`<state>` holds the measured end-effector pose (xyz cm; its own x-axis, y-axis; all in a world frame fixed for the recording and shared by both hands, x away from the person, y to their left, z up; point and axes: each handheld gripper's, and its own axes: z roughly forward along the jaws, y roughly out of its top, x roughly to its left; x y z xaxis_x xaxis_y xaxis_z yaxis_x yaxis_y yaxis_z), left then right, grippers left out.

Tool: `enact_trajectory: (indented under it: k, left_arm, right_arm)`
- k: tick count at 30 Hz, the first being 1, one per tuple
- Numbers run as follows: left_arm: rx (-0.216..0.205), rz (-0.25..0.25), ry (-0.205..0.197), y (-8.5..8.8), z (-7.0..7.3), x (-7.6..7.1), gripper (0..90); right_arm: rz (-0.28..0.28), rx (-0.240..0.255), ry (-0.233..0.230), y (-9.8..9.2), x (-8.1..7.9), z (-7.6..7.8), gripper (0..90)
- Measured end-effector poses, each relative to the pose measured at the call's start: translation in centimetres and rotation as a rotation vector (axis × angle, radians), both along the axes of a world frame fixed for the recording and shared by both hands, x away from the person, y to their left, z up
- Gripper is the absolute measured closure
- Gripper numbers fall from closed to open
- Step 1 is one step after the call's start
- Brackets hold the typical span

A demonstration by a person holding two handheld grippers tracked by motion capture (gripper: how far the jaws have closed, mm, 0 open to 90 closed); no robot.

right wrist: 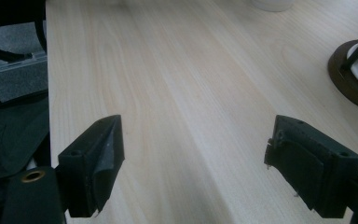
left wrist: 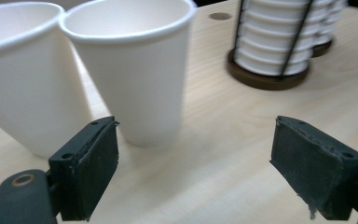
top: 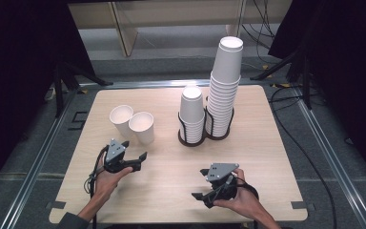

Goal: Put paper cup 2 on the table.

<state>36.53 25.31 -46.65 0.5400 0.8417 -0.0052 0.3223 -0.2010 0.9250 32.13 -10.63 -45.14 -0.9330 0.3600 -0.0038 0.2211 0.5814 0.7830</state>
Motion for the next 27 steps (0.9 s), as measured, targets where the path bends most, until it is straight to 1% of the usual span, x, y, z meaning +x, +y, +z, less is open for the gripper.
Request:
enact_trajectory:
  k: [1,2,3,4,5,6,7,8,9,10,12,13,14,15,17,18,19,20,21,22,23,24,25,26,27]
  left_arm:
    - [-0.008,-0.011,-0.006,-0.1,0.1,-0.5,14.4]
    - [-0.015,-0.028,-0.020,-0.2,0.2,-1.1,14.4]
    - [-0.014,-0.028,-0.012,-0.2,0.3,-1.4,14.4]
    - [-0.015,-0.037,-0.015,-0.3,0.4,-2.0,14.4]
    - [-0.018,-0.043,-0.016,-0.4,0.5,-2.4,14.4]
    - [-0.029,-0.052,-0.017,-0.4,0.5,-2.8,14.4]
    - [-0.026,-0.057,-0.012,-0.4,0.6,-3.3,14.4]
    - [-0.038,-0.067,-0.017,-0.5,0.6,-3.6,14.4]
    - [-0.039,-0.079,-0.027,-0.4,0.6,-3.9,14.4]
    - [-0.030,-0.070,-0.013,-0.4,0.7,-4.4,14.4]
    - [-0.037,-0.088,-0.017,-0.5,0.6,-5.0,14.4]
    - [-0.040,-0.093,-0.016,-0.6,0.6,-5.3,14.4]
    - [-0.034,-0.110,-0.022,-0.6,0.7,-5.5,14.4]
    - [-0.047,-0.113,-0.023,-0.6,0.7,-5.7,14.4]
    - [-0.048,-0.116,-0.027,-0.6,0.9,-6.3,14.4]
    - [-0.039,-0.108,-0.016,-0.6,1.0,-6.7,14.4]
    - [-0.053,-0.121,-0.034,-0.7,0.9,-6.9,14.5]
    - [-0.047,-0.129,-0.032,-0.6,0.9,-7.2,14.5]
    - [-0.043,-0.134,-0.032,-0.6,0.9,-7.4,14.5]
    - [-0.045,-0.132,-0.027,-0.7,0.9,-7.7,14.5]
    - [-0.042,-0.141,-0.028,-0.7,1.0,-7.9,14.5]
    - [-0.038,-0.142,-0.021,-0.8,1.0,-8.2,14.5]
    - [-0.045,-0.164,-0.037,-1.0,0.9,-8.3,14.5]
    - [-0.043,-0.167,-0.038,-1.1,0.9,-8.5,14.5]
    - [-0.027,-0.169,-0.032,-1.2,0.9,-8.8,14.5]
  right_arm:
    - [-0.003,0.001,-0.004,-0.1,0.1,0.0,18.4]
    - [-0.009,0.005,0.009,-0.1,0.0,0.0,18.5]
    - [-0.011,0.008,0.010,-0.2,0.0,0.1,18.5]
    - [-0.011,0.009,-0.002,-0.2,0.1,0.1,18.4]
    - [-0.013,0.016,0.011,-0.2,0.1,0.1,18.4]
    - [-0.017,0.018,0.012,-0.3,0.0,0.1,18.4]
    - [-0.021,0.018,0.016,-0.4,0.0,0.1,18.3]
    - [-0.021,0.018,0.006,-0.4,0.1,0.1,18.3]
    - [-0.022,0.020,0.006,-0.5,0.0,0.1,18.2]
    - [-0.023,0.030,0.026,-0.6,-0.1,0.1,18.2]
    - [-0.027,0.041,0.026,-0.8,-0.2,0.2,18.2]
    - [-0.032,0.046,0.034,-0.9,-0.2,0.2,18.1]
    - [-0.029,0.049,0.027,-1.0,-0.2,0.2,17.9]
    - [-0.035,0.056,0.039,-1.1,-0.3,0.1,17.7]
    - [-0.035,0.066,0.047,-1.3,-0.4,0.1,17.2]
    - [-0.034,0.069,0.040,-1.4,-0.4,0.1,16.9]
    - [-0.037,0.074,0.049,-1.5,-0.5,0.0,16.6]
    - [-0.033,0.077,0.045,-1.6,-0.5,0.0,16.5]
    - [-0.043,0.084,0.073,-1.6,-0.6,-0.1,16.3]
    - [-0.046,0.087,0.074,-1.7,-0.6,-0.2,16.1]
    - [-0.046,0.087,0.079,-1.8,-0.6,-0.3,15.9]
    - [-0.044,0.090,0.082,-1.8,-0.7,-0.4,15.9]
    - [-0.040,0.088,0.078,-1.9,-0.7,-0.4,15.9]
    - [-0.043,0.087,0.074,-1.9,-0.8,-0.4,15.9]
    - [-0.040,0.088,0.072,-1.9,-0.8,-0.4,15.9]
